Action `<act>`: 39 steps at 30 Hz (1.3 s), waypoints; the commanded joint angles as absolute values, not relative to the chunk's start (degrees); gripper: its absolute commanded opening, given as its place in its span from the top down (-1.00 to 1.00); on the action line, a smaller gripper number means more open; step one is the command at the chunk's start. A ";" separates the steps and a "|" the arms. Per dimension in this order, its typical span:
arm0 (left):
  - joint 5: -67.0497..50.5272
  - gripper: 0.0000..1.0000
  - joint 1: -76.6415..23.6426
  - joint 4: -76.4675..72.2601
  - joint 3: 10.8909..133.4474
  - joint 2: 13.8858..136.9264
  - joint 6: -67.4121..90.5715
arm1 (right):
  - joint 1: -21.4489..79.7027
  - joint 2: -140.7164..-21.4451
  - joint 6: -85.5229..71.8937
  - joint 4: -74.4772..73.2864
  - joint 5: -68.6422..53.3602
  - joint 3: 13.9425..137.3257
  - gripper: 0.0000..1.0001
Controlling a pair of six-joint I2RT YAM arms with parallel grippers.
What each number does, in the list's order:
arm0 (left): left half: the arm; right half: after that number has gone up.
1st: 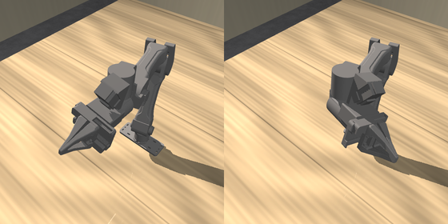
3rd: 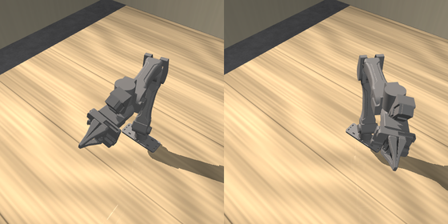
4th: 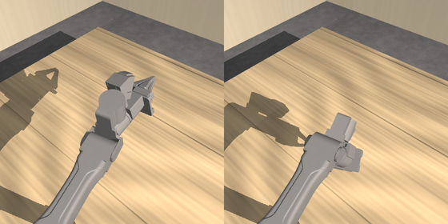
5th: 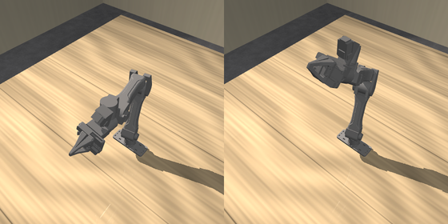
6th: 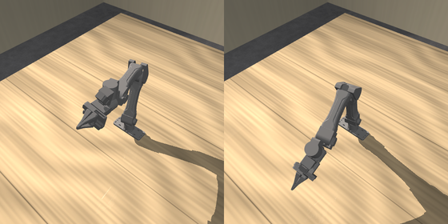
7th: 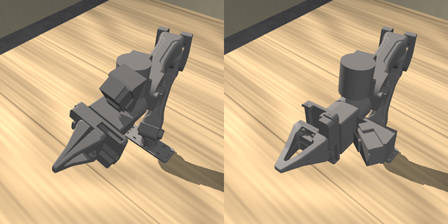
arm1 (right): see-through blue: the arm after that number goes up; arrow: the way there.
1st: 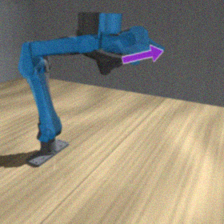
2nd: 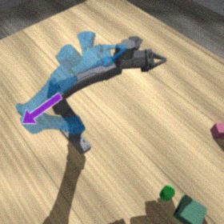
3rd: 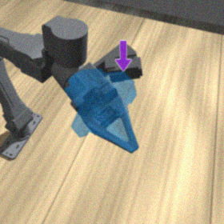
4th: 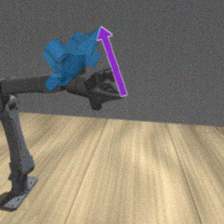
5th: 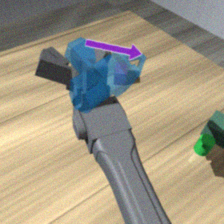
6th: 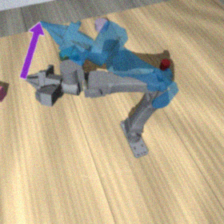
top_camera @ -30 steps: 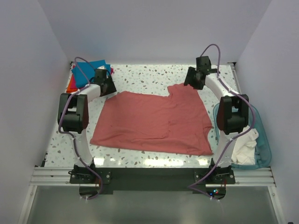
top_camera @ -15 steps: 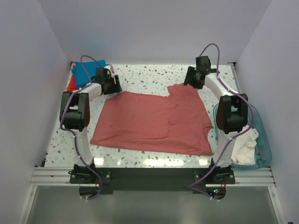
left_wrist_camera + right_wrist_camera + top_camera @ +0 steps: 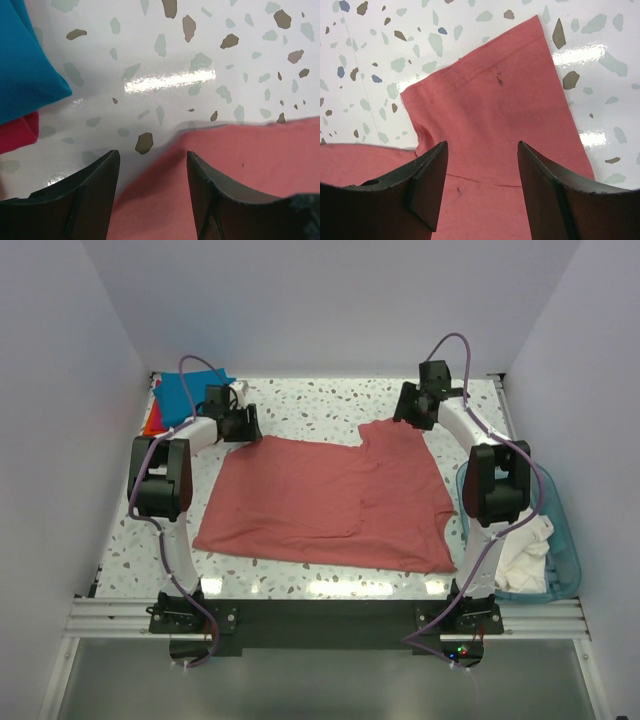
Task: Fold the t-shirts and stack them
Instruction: Fold the tshirt
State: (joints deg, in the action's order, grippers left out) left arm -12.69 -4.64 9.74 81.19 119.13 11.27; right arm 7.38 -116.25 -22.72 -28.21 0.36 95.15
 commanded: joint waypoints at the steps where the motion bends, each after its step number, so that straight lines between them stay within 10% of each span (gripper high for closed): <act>1: -15.29 -0.22 -4.66 11.07 82.62 117.25 8.62 | 7.38 -113.56 -22.15 -25.23 -1.14 94.40 -0.22; 10: -16.44 -0.08 -4.92 11.78 82.09 117.33 8.96 | 7.38 -112.59 -22.32 -25.31 -1.05 94.13 -0.22; 26: -18.37 0.99 -4.92 7.74 79.55 112.51 11.42 | 7.38 -111.80 -22.59 -25.14 -1.49 93.78 -0.22; 39: -2.66 1.00 -16.32 -2.28 56.10 93.27 22.14 | 7.47 -109.34 -23.55 -24.52 -2.02 92.02 -0.22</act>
State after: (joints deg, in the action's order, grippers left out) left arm -10.11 -11.75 3.62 61.93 98.52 17.26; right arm 7.38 -114.30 -23.03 -27.16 -1.13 92.55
